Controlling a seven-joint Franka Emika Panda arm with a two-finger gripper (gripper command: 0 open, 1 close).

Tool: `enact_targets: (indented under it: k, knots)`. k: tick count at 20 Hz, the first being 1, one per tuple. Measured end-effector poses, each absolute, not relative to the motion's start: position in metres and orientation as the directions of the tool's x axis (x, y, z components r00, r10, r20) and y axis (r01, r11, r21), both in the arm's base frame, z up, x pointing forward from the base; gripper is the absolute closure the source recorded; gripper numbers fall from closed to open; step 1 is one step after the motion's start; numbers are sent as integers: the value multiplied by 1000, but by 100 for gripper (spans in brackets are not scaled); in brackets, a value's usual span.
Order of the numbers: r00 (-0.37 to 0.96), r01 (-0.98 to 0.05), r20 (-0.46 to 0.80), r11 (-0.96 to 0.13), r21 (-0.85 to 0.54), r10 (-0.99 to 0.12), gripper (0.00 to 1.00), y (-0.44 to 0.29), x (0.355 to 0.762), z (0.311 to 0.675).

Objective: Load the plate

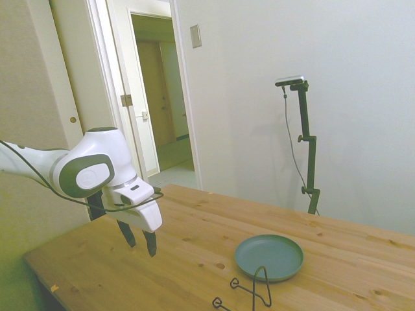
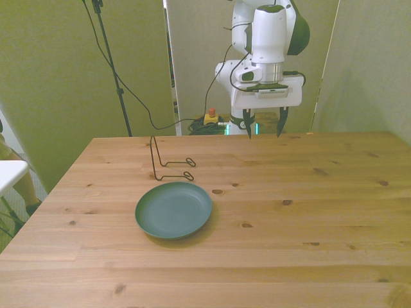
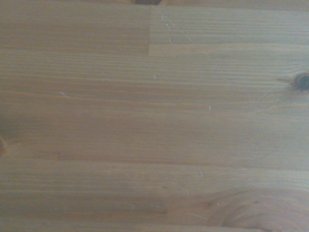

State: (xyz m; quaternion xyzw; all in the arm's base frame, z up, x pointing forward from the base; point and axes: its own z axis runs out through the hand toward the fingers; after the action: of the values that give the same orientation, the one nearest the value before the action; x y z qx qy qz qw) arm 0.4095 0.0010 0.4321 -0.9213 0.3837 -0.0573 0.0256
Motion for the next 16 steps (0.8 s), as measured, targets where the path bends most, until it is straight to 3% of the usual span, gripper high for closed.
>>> enact_targets:
  k: [8, 16]
  knots:
    - [687, -714, 71, -690, -121, -723, 0, -1, 416, 439]
    - [626, -762, 72, -629, -152, -776, 0, -106, 462, 456]
